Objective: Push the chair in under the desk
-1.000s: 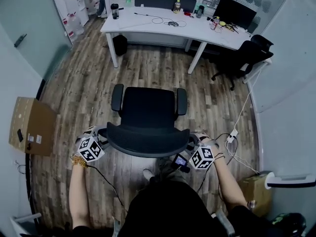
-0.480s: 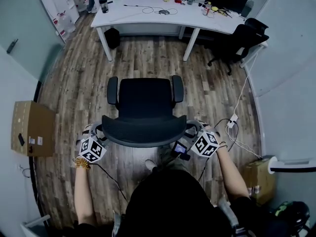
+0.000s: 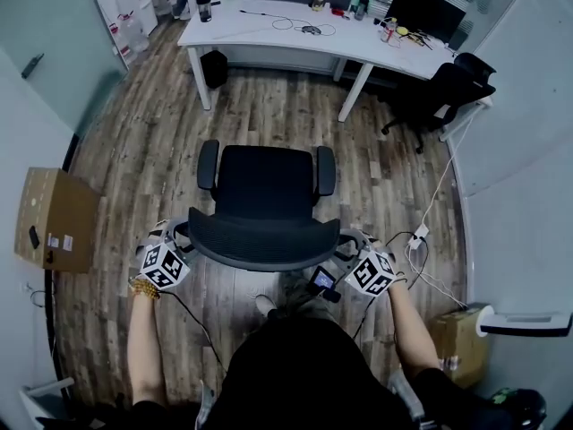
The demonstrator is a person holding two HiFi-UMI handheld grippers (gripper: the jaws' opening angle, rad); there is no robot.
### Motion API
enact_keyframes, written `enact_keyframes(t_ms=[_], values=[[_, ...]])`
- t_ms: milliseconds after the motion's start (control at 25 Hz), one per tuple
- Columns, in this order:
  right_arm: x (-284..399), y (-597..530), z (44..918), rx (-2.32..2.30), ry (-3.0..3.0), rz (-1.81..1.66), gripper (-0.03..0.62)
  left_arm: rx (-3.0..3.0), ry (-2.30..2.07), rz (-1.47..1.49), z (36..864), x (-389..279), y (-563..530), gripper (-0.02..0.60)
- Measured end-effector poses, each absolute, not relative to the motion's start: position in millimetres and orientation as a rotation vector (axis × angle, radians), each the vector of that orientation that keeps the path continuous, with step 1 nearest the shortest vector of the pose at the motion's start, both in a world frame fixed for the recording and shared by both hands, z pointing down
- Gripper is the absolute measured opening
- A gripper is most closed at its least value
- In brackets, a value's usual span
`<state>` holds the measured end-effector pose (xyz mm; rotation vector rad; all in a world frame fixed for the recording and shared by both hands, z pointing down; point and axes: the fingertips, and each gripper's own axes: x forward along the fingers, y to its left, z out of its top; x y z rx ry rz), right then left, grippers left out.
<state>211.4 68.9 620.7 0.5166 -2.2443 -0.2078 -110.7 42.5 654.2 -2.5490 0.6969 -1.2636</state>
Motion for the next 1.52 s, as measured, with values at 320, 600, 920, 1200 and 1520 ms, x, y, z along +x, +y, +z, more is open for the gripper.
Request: enact_keyframes(t_ms=[320,600,920,1200,1520], values=[[209,67,621,0.523,-2.261,-0.210,0.178,-2.564,0.706,-1.269,656,-113,40,0.287],[207,62,621,0.509,-2.279,-0.199,0.178,-2.573,0.706,-1.263,657,-117,34,0.290],[206,49,618,0.518,-2.286,-0.195,0.178,-2.577,0.709,-1.269,656,-117,19,0.291],[218,34,621,0.537,-2.278,-0.190,0.179,-2.578,0.725,-1.268,657,-107,5,0.291],[223,11,621,0.535,-2.275,-0.192,0.179,-2.577,0.717,-1.270,658,-100,-19,0.291]])
